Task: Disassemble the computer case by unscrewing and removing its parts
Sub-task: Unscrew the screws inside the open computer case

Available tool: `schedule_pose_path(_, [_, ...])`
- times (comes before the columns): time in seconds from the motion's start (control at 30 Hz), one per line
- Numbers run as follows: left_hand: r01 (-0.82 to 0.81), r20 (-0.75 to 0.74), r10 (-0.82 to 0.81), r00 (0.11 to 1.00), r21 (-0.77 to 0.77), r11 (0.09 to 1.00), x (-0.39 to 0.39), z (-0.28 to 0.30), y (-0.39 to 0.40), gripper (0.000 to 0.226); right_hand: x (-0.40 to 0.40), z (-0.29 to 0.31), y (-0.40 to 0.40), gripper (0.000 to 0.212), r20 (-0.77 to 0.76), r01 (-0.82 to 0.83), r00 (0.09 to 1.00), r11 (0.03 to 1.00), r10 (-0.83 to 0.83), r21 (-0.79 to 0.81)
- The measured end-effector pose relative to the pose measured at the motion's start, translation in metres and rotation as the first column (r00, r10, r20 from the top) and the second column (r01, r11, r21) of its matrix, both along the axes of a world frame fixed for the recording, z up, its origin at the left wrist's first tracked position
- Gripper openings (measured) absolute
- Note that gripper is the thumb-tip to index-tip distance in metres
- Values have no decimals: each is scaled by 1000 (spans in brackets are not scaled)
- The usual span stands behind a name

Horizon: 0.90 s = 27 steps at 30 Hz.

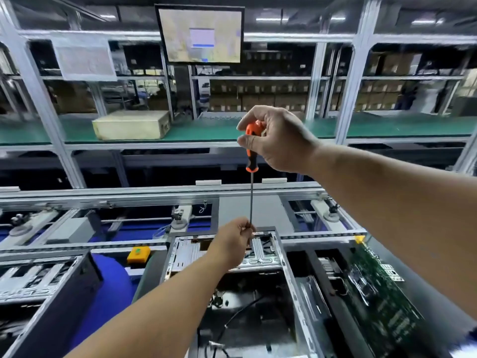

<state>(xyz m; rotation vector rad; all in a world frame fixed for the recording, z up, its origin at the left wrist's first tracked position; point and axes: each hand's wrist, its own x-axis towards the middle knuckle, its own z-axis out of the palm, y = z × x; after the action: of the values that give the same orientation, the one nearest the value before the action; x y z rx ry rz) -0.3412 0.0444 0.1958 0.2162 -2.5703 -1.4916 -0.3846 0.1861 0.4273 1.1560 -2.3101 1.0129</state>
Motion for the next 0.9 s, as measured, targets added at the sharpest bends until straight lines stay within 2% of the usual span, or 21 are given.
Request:
schedule_pose_path(0.43, [-96,115,98,989,-20,995,-43,-46,-26,25,-63,-48,-32,20,115,-65,991,998,64,5])
schedule_pose_path(0.9, [-83,159,84,984,-12,996,-54,-62,-25,24,-84,-69,-33,19,168,-109,979,993,113,-34])
